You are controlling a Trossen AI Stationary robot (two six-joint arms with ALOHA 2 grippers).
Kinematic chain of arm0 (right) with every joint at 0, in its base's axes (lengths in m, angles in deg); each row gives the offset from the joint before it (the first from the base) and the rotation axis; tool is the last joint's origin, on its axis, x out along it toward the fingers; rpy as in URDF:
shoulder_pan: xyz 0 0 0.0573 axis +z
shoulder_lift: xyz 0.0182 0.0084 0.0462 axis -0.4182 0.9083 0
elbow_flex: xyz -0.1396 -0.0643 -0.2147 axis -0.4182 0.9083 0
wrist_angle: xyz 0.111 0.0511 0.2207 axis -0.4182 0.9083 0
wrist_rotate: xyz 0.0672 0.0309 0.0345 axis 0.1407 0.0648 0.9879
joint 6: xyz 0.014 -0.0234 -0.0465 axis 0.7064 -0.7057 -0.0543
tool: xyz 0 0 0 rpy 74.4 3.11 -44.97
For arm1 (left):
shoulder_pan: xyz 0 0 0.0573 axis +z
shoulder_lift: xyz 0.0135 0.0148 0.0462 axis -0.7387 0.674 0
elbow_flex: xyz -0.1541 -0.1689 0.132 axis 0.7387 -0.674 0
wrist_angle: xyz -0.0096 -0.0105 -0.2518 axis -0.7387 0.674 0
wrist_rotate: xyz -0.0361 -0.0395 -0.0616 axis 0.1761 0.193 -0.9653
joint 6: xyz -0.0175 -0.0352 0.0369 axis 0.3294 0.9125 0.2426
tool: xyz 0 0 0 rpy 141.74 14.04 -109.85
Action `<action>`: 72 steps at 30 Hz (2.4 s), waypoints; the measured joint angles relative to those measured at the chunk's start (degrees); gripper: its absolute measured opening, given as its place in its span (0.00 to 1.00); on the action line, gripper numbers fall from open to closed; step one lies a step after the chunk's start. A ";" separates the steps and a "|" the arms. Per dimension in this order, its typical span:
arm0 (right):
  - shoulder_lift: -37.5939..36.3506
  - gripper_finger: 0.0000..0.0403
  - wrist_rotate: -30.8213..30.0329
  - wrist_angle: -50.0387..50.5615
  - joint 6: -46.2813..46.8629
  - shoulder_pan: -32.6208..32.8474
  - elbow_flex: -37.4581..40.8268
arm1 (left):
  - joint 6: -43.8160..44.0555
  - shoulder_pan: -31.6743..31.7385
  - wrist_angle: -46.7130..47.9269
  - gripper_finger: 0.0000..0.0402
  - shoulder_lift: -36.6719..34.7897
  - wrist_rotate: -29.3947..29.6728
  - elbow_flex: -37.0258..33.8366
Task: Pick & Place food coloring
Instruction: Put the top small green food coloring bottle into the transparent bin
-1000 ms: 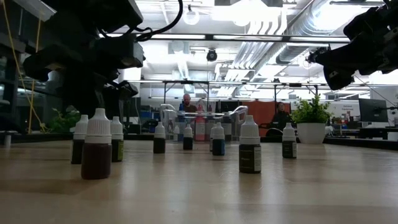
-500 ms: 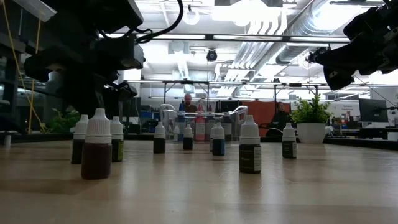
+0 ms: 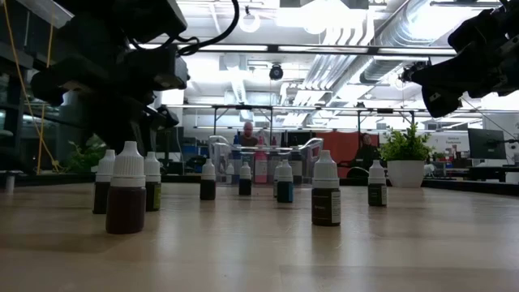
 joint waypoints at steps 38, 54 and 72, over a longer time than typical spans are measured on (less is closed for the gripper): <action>-0.02 0.00 0.02 0.02 0.00 0.01 0.00 | -10.96 0.02 33.60 0.10 0.04 -2.99 35.30; -0.02 0.00 0.02 0.01 0.00 -0.01 0.01 | -13.18 10.42 30.66 0.10 -0.02 0.66 43.11; 0.00 0.00 0.09 -0.17 0.00 0.01 0.00 | 10.03 24.38 39.65 0.10 17.83 8.89 66.23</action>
